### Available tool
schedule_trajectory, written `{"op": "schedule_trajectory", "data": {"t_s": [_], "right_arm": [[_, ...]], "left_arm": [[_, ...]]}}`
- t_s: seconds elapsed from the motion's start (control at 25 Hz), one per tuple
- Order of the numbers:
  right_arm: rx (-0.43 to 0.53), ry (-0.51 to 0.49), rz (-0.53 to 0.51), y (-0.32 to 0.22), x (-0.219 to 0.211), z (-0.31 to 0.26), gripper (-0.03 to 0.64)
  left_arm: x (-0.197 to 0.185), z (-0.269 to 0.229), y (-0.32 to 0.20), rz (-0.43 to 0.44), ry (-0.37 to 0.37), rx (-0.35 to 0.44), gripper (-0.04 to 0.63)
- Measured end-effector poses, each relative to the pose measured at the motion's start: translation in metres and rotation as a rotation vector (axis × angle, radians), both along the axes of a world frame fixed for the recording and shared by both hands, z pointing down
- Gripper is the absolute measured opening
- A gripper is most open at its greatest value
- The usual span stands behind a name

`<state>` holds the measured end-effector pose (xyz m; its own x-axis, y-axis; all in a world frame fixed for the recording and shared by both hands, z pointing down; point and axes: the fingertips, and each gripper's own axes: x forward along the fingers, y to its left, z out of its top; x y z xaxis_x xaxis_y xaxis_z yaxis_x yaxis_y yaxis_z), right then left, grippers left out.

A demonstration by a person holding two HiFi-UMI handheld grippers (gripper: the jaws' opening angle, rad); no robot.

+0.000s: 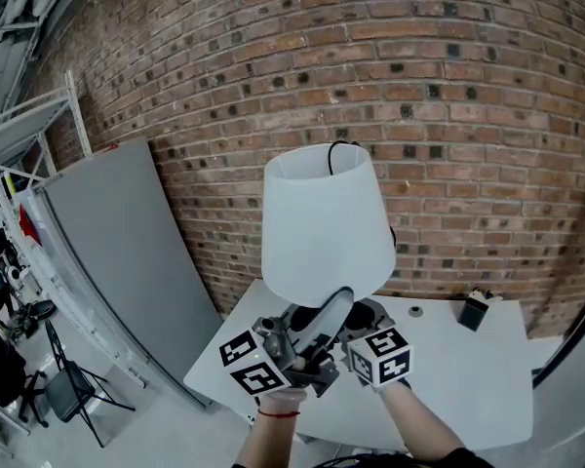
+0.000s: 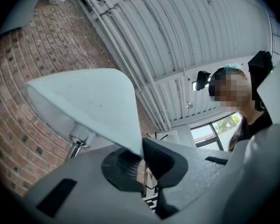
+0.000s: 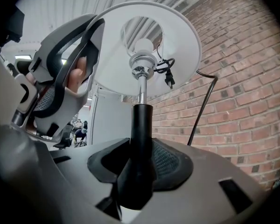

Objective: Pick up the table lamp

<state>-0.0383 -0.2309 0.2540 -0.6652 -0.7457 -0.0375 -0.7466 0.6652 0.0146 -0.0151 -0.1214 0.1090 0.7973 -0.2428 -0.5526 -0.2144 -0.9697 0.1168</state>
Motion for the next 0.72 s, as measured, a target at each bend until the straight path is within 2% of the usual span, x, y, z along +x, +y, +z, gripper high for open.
{"op": "schedule_trajectory", "data": {"t_s": [0.28, 0.72], "right_arm": [[0.057, -0.019, -0.003, 0.011, -0.003, -0.027, 0.15], [0.104, -0.058, -0.012, 0.028, -0.008, -0.054, 0.149]], "left_arm": [[-0.006, -0.023, 0.015, 0.003, 0.041, 0.048, 0.014], [-0.008, -0.044, 0.038, 0.004, 0.041, 0.099, 0.014]]}}
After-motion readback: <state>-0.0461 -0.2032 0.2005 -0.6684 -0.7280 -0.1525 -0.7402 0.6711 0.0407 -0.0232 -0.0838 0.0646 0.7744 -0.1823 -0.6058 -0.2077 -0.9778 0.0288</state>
